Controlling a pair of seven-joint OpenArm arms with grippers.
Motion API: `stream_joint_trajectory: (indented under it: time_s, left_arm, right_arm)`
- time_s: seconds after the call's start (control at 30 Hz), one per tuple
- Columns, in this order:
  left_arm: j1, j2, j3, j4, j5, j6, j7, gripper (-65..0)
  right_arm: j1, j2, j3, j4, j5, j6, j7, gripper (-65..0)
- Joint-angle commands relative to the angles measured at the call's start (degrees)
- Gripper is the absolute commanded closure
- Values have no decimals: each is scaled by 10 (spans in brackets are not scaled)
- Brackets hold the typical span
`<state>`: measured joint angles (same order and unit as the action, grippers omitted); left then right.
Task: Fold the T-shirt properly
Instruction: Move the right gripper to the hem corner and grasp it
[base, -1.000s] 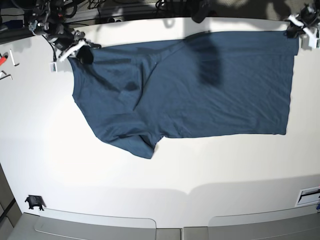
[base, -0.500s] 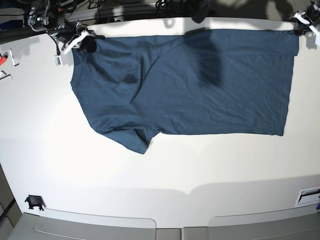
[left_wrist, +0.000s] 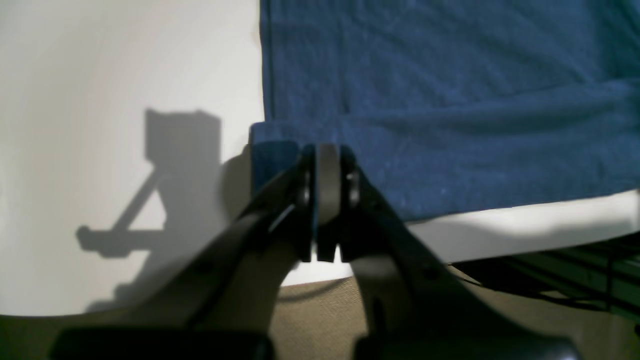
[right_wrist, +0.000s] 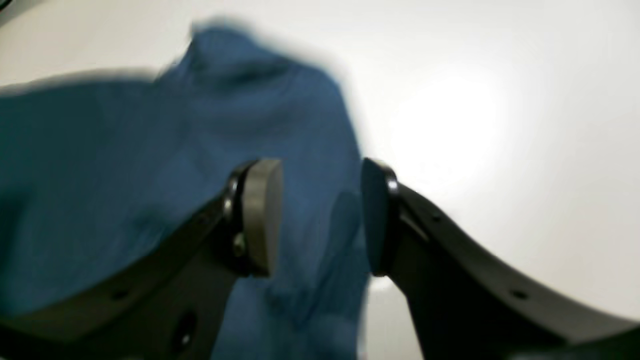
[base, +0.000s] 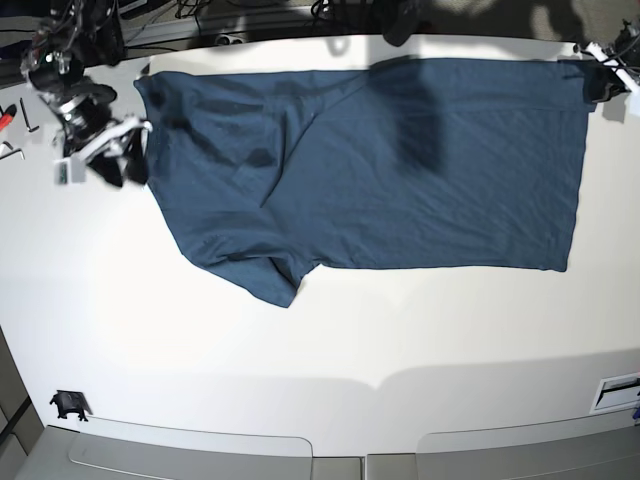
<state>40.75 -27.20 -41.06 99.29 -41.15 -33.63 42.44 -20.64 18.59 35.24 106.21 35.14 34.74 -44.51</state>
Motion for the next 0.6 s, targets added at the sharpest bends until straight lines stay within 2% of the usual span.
stream_joint_trajectory:
  time_s: [0.0,0.07,0.13,0.17,0.3,0.43,0.57]
  left_arm:
    - [3,-9,-6,8,-7,-2,-12,0]
    - [3,-9,-6,8,-7,-2,-15,-29]
    - [3,-9,-6,8,-7,-2,-19,-72]
    - [3,-9,-6,8,-7,-2,-20,-86]
    - [3,-9,-6,8,-7,-2,-20,-102]
    - [3,-9,-6,8,-7,-2,-20,-102]
    - [3,-9,-6,8,-7,-2,-22,-102]
  right_arm:
    - [23,10,2,10,-10,2,30,-262]
    - [63,10,2,10,-73,-2,68,-321]
    - [101,10,2,3,-120,-31,97,-379]
    - [119,11,2,-7,-129,-40,103,-388]
    - [192,24,-5,-101,-124,-42,102,-388]
    - [272,53,-47,-269,-107,-41,101,-388]
    - [360,75,-108,-449,-86,-11,91,-388]
